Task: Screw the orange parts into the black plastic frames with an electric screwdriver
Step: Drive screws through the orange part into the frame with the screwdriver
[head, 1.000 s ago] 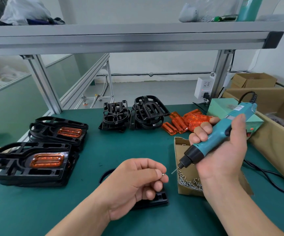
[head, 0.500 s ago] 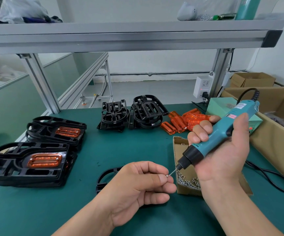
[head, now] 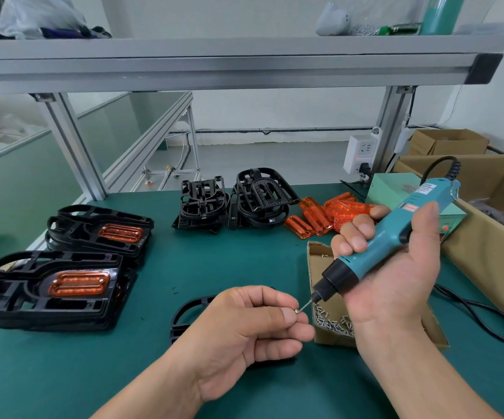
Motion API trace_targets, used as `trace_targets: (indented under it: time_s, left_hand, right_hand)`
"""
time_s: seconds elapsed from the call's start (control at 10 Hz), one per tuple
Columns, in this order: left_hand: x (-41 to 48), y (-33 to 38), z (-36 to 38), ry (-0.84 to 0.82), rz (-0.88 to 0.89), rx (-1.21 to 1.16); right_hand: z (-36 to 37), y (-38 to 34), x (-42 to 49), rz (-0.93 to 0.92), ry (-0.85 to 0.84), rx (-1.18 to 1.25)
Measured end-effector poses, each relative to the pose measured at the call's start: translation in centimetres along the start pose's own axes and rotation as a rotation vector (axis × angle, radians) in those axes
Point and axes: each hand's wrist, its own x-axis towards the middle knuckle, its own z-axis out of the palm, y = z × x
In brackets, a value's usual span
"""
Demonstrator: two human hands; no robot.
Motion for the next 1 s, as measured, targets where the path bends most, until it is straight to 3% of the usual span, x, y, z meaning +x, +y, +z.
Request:
trace_targets:
  time_s: [0.6,1.0]
  left_hand:
    - [0.0,0.0,0.1,0.036,0.015,0.033]
    - [0.1,-0.4,0.1,0.156,0.147,0.179]
  right_hand:
    - [0.1,0.1,-0.2,-0.013,-0.001,-0.021]
    - [1.4,0.4,-1.2,-0.039,0.021,-0.094]
